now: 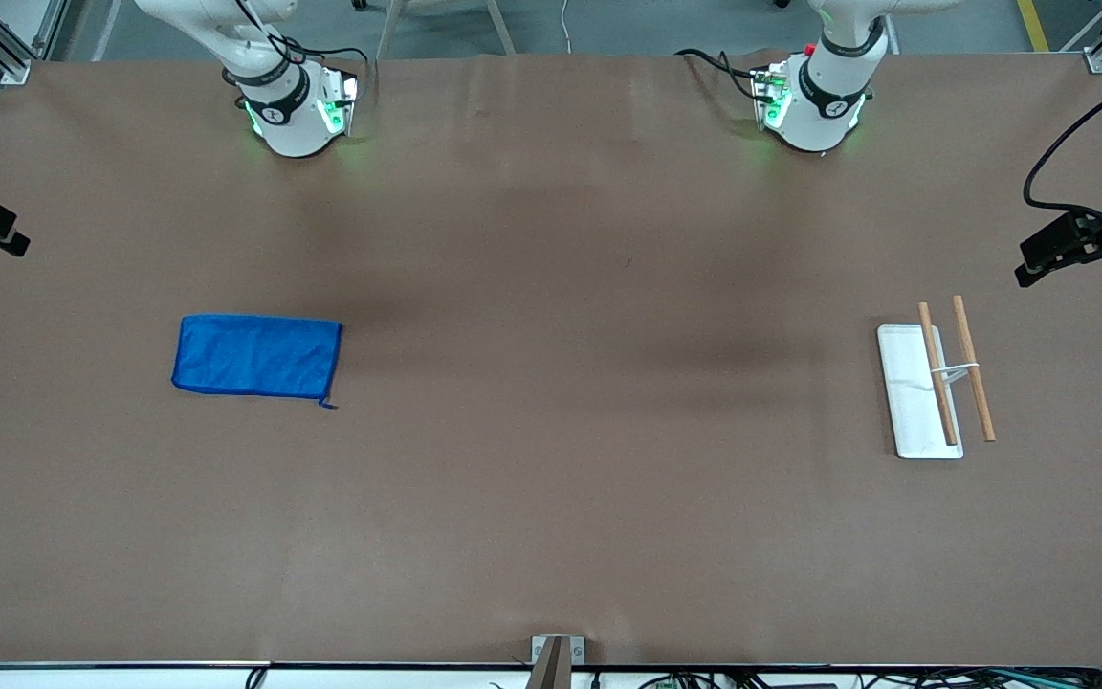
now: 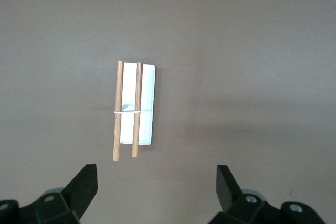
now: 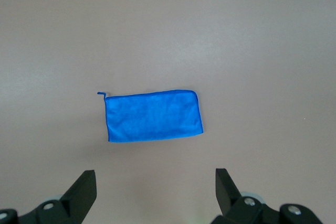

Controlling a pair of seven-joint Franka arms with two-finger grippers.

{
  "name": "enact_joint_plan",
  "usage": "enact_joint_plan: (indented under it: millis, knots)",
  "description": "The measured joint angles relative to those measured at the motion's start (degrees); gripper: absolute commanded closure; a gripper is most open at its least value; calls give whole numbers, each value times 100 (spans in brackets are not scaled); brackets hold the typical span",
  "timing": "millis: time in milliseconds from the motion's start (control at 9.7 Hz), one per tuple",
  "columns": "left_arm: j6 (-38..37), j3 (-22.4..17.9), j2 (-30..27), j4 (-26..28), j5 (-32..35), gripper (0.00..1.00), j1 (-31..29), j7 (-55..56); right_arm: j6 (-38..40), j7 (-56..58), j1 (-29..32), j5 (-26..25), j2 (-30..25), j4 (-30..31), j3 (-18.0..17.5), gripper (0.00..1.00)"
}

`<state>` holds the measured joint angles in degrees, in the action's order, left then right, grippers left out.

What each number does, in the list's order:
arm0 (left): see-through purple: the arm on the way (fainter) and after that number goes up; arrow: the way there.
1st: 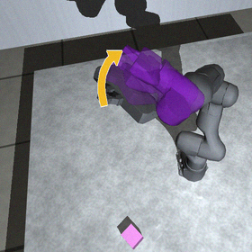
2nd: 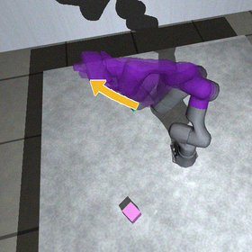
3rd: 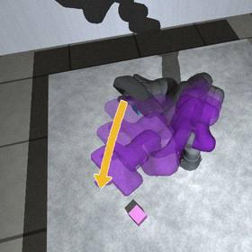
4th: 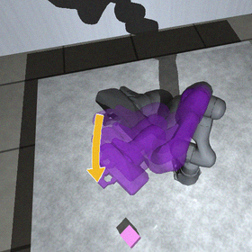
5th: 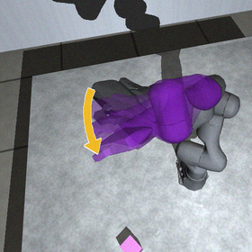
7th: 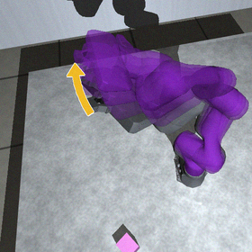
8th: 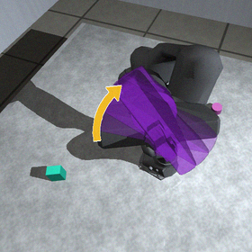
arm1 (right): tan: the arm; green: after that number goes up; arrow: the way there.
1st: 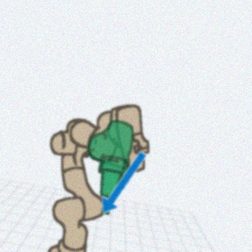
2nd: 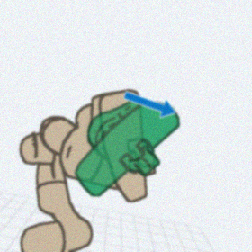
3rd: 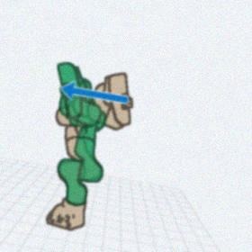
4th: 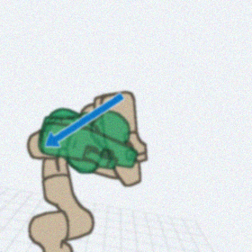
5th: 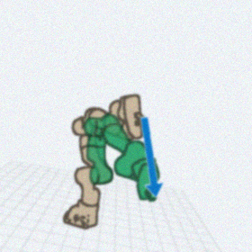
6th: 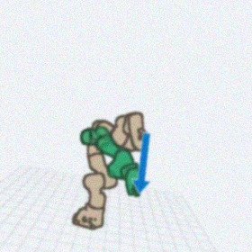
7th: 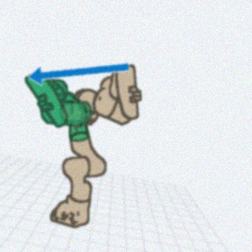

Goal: Right arm passes towel to left arm to hang

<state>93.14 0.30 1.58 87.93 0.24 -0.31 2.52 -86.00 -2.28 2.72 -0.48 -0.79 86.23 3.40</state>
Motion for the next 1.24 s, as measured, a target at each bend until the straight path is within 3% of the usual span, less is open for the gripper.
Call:
enact_joint_plan:
  millis: [825,1237]
  knots:
    - [2,-7,4,9,0,0,-6,-3,-146,6,0,0,125,227,-5,0]
    - [2,-10,27,38,0,0,-9,-3,-2032,339,-11,0,1069,1704,-19,0]
